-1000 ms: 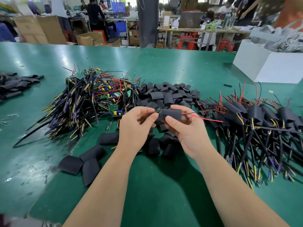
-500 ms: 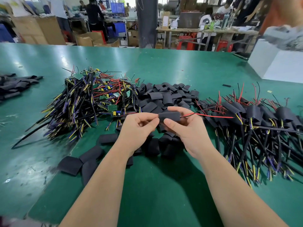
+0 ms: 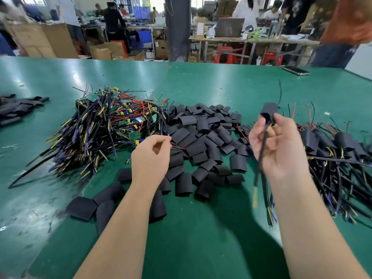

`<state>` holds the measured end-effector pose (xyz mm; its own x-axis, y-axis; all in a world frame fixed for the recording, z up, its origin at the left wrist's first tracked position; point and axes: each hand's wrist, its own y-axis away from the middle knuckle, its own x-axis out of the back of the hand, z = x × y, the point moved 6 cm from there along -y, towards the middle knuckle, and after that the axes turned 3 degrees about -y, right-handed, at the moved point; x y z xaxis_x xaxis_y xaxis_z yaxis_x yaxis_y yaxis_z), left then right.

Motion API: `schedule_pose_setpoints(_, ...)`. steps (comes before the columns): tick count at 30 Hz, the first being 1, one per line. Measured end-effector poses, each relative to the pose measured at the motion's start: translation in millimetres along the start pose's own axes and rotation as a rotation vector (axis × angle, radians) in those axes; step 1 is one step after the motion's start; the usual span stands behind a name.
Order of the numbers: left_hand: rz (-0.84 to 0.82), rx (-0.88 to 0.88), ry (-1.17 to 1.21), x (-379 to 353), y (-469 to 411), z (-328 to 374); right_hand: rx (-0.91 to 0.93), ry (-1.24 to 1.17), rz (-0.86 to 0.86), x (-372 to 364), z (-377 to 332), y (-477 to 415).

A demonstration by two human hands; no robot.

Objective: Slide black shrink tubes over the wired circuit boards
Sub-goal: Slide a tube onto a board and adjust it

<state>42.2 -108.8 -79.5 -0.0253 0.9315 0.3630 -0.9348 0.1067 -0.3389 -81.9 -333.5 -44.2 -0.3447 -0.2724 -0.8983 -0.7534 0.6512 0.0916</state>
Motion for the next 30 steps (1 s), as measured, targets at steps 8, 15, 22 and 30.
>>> schedule_pose_setpoints(8,0.116,0.128,-0.613,16,-4,-20,0.557,1.663,0.195,9,-50,5)
schedule_pose_setpoints(15,-0.025,0.280,-0.759,17,-9,-41,0.361,2.053,0.311,33,-40,-9)
schedule_pose_setpoints(22,0.064,0.222,-0.779,24,-12,-42,0.306,2.090,0.027,23,-6,-1)
schedule_pose_setpoints(30,0.219,0.105,-0.649,30,-13,-30,0.355,2.062,0.069,26,-4,-3)
